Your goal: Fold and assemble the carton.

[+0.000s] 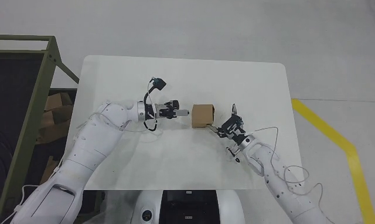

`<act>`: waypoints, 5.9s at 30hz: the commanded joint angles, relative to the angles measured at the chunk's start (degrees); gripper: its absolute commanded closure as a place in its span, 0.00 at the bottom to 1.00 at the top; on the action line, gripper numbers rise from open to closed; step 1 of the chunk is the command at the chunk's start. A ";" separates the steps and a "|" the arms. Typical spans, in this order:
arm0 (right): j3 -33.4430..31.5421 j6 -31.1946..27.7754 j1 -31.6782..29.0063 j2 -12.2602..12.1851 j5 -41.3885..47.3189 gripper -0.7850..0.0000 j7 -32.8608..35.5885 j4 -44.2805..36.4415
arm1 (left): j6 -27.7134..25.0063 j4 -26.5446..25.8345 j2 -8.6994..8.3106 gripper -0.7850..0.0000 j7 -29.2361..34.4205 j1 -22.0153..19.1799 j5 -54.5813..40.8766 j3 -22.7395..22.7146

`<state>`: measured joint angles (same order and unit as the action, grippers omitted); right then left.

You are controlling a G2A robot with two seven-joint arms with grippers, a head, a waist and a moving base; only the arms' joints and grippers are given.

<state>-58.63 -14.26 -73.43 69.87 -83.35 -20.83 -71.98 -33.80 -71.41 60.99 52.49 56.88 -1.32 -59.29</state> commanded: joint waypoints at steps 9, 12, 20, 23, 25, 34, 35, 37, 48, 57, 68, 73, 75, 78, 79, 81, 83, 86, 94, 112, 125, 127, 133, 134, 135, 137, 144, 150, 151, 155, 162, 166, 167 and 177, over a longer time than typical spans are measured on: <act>0.00 -3.76 2.91 0.68 2.93 0.00 -5.48 4.35 | 0.21 -0.60 -0.27 0.00 -0.47 0.55 0.10 -0.69; -0.80 -11.60 2.67 0.18 4.48 0.00 -7.85 6.19 | 0.23 -0.62 -0.35 0.00 -0.79 0.76 -0.09 -0.99; 2.56 -5.90 0.97 1.52 6.47 0.00 -1.14 3.01 | 2.48 -0.59 0.00 0.00 -3.82 -0.10 0.44 -0.72; 4.69 -0.99 0.82 2.44 6.06 0.00 -0.46 2.30 | 2.67 -0.60 0.07 0.00 -3.97 -0.38 0.55 -0.62; 5.72 2.31 0.96 2.98 5.44 0.00 -0.47 2.31 | 2.66 -0.54 0.11 0.00 -4.02 -0.43 0.57 -0.54; 8.62 10.46 2.80 4.84 3.58 0.00 1.57 2.82 | 2.32 -0.16 0.15 0.00 -4.35 -0.39 0.74 -0.61; 8.87 11.00 3.06 5.02 3.39 0.00 1.76 3.02 | 2.27 -0.14 0.13 0.00 -4.42 -0.32 0.71 -0.72; 9.28 11.97 3.53 5.41 3.47 0.00 2.05 3.52 | 2.22 -0.17 0.08 0.00 -4.47 -0.14 0.69 -0.91; 10.03 12.01 4.44 6.98 6.60 0.00 -0.64 5.19 | 2.45 -0.60 0.00 0.00 -5.06 0.46 0.98 -1.35; 9.68 9.69 5.41 7.67 8.33 0.00 -1.44 7.18 | 2.59 -0.57 0.09 0.00 -4.90 0.23 1.09 -1.17; 9.65 8.26 7.21 8.60 9.05 0.00 -1.11 9.55 | 2.59 -0.45 0.13 0.00 -5.23 0.35 1.23 -1.24; 9.55 8.96 7.56 8.94 8.61 0.00 -1.39 10.42 | 2.61 -0.42 0.14 0.00 -5.43 0.45 1.39 -1.31; 9.48 8.95 7.70 9.06 8.53 0.03 -1.39 10.75 | 2.59 -0.40 0.15 0.00 -5.45 0.46 1.42 -1.31; 9.40 8.60 7.87 9.22 8.49 0.18 -1.51 11.16 | 2.61 -0.37 0.18 0.00 -5.47 0.40 1.43 -1.29; 9.34 8.49 7.91 9.26 8.47 0.22 -1.54 11.30 | 2.63 -0.38 0.19 0.00 -5.39 0.34 1.46 -1.27; 9.27 8.15 8.01 9.34 8.41 0.29 -1.63 11.52 | 2.66 -0.32 0.21 0.00 -5.32 0.23 1.44 -1.24; 9.16 7.97 8.07 9.42 8.34 0.35 -1.78 11.69 | 2.69 -0.28 0.24 0.00 -5.27 0.14 1.44 -1.18; 8.97 7.52 8.17 9.51 8.25 0.39 -1.84 11.91 | 2.72 -0.19 0.28 0.00 -5.20 -0.01 1.43 -1.10; 8.33 6.93 8.19 9.65 7.66 0.48 -2.38 12.04 | 2.74 0.21 0.38 0.00 -5.03 -0.32 1.27 -0.98; 4.52 4.84 5.87 8.47 3.60 1.00 -4.62 7.20 | 1.55 1.13 0.18 0.00 -6.23 -0.61 0.43 -2.79; -2.92 -4.60 0.95 5.48 0.63 1.00 -3.26 -4.65 | 0.29 -3.23 -1.40 0.00 -6.06 2.49 -2.09 -9.10; -2.92 -4.60 0.95 5.48 0.63 1.00 -3.26 -4.65 | 0.29 -3.23 -1.40 0.00 -6.06 2.49 -2.09 -9.10; -2.92 -4.60 0.95 5.48 0.63 1.00 -3.26 -4.65 | 0.29 -3.23 -1.40 0.00 -6.06 2.49 -2.09 -9.10; -2.92 -4.60 0.95 5.48 0.63 1.00 -3.26 -4.65 | 0.29 -3.23 -1.40 0.00 -6.06 2.49 -2.09 -9.10; -2.92 -4.60 0.95 5.48 0.63 1.00 -3.26 -4.65 | 0.29 -3.23 -1.40 0.00 -6.06 2.49 -2.09 -9.10; -2.92 -4.60 0.95 5.48 0.63 1.00 -3.26 -4.65 | 0.29 -3.23 -1.40 0.00 -6.06 2.49 -2.09 -9.10; -2.69 -1.43 1.39 5.60 -2.16 1.00 -7.51 -8.01 | 0.54 -4.39 -1.41 0.00 -8.03 3.38 -1.77 -9.45; -4.48 -0.66 1.10 4.91 -7.20 1.00 -7.81 -13.98 | -0.43 -6.89 -1.81 0.00 -11.68 5.73 -2.14 -12.13; -4.80 -0.74 0.92 4.76 -8.21 1.00 -7.79 -15.26 | -0.56 -7.26 -1.89 0.00 -12.00 6.14 -2.33 -12.61; -6.44 -0.89 -0.33 4.18 -10.92 1.00 -8.00 -20.34 | -1.85 -8.81 -2.21 0.00 -13.45 7.90 -2.76 -14.53; -9.43 -0.50 -3.31 3.32 -13.78 1.00 -10.05 -28.41 | -4.74 -11.74 -2.60 0.00 -14.72 10.46 -3.27 -16.81; -10.92 0.59 -5.10 2.91 -15.71 1.00 -11.98 -32.59 | -5.48 -12.91 -2.72 0.00 -14.57 11.14 -3.32 -17.29; -11.29 1.03 -5.56 2.82 -16.23 1.00 -12.52 -33.56 | -5.72 -13.14 -2.74 0.00 -14.31 11.24 -3.35 -17.27; -13.04 2.71 -8.25 2.39 -17.43 1.00 -16.28 -37.64 | -5.79 -13.18 -2.75 0.00 -14.25 11.27 -3.34 -17.28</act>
<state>-71.68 -11.56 -81.71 72.26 -100.79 -37.13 -109.64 -39.59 -84.59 58.24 38.24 68.14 -4.66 -76.57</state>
